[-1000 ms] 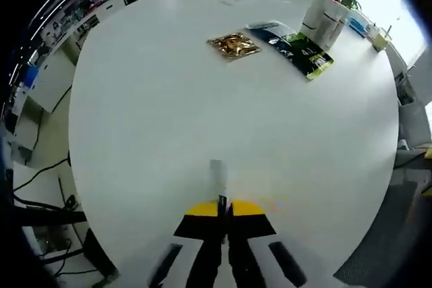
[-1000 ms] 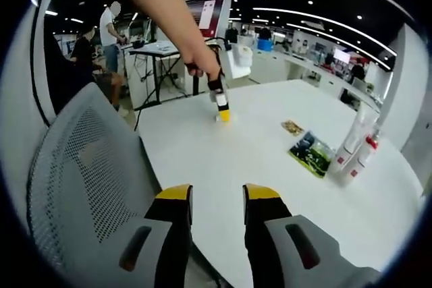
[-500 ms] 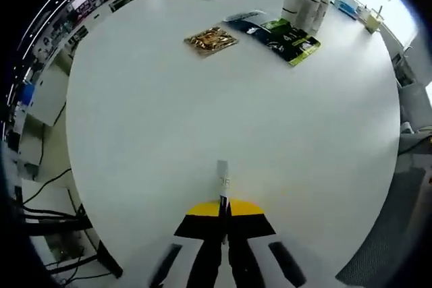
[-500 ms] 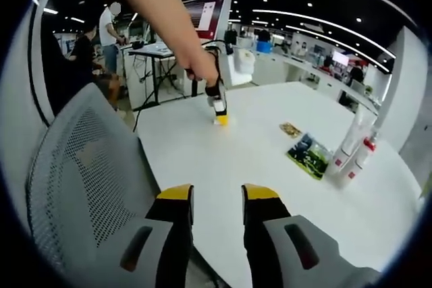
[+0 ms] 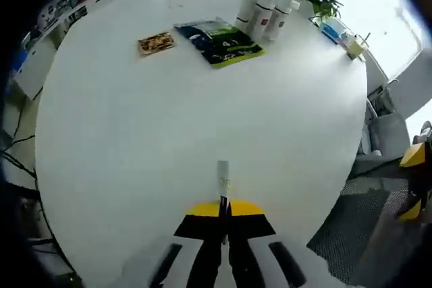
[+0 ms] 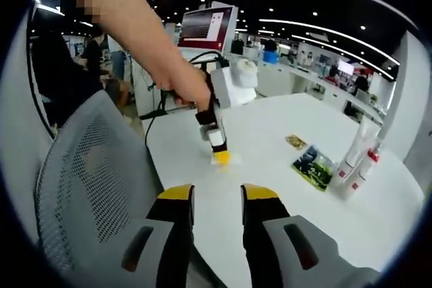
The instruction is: Arrange the skincare products in the storage area until every visible bottle or jar stands upright without overlapping.
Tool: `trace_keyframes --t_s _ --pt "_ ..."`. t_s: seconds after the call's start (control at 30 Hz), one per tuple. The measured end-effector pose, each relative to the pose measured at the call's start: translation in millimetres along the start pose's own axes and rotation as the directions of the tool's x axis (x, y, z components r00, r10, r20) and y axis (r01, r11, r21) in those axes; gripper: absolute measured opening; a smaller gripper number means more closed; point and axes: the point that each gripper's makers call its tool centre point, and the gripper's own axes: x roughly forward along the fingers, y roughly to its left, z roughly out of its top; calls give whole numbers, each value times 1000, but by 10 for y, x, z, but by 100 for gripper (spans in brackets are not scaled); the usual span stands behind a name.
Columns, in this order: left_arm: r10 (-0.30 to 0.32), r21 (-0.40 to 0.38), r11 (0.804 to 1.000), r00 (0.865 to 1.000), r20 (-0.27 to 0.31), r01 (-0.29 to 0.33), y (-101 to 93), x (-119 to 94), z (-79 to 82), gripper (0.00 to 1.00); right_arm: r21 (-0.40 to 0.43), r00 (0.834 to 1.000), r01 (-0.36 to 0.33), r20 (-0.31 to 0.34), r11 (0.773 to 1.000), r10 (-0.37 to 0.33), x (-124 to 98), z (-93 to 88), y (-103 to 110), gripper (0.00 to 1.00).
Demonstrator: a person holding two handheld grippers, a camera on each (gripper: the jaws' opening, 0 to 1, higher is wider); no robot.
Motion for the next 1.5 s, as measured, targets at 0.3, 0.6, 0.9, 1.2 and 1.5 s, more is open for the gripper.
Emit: trace_keyframes --t_s 0.3,0.6,0.9,1.2,1.5 --pt "-199 -198 947 945 259 253 -880 -470 20 1 -31 999 -5 46 1000 7 -14 92 11 32" --pt "-265 -310 874 901 342 375 -1117 -748 -313 1 -126 997 -68 35 990 73 44 77 224 54" --pt "-238 -250 901 884 402 355 -1226 -864 -414 1 -247 989 -127 42 961 142 8 103 460 51" --pt "-243 -207 913 878 413 351 -1317 -834 -472 2 -294 986 -149 20 944 163 8 69 517 42" --pt "-244 -242 897 871 427 370 -1259 -821 -454 2 -333 988 -134 22 933 150 8 73 505 41"
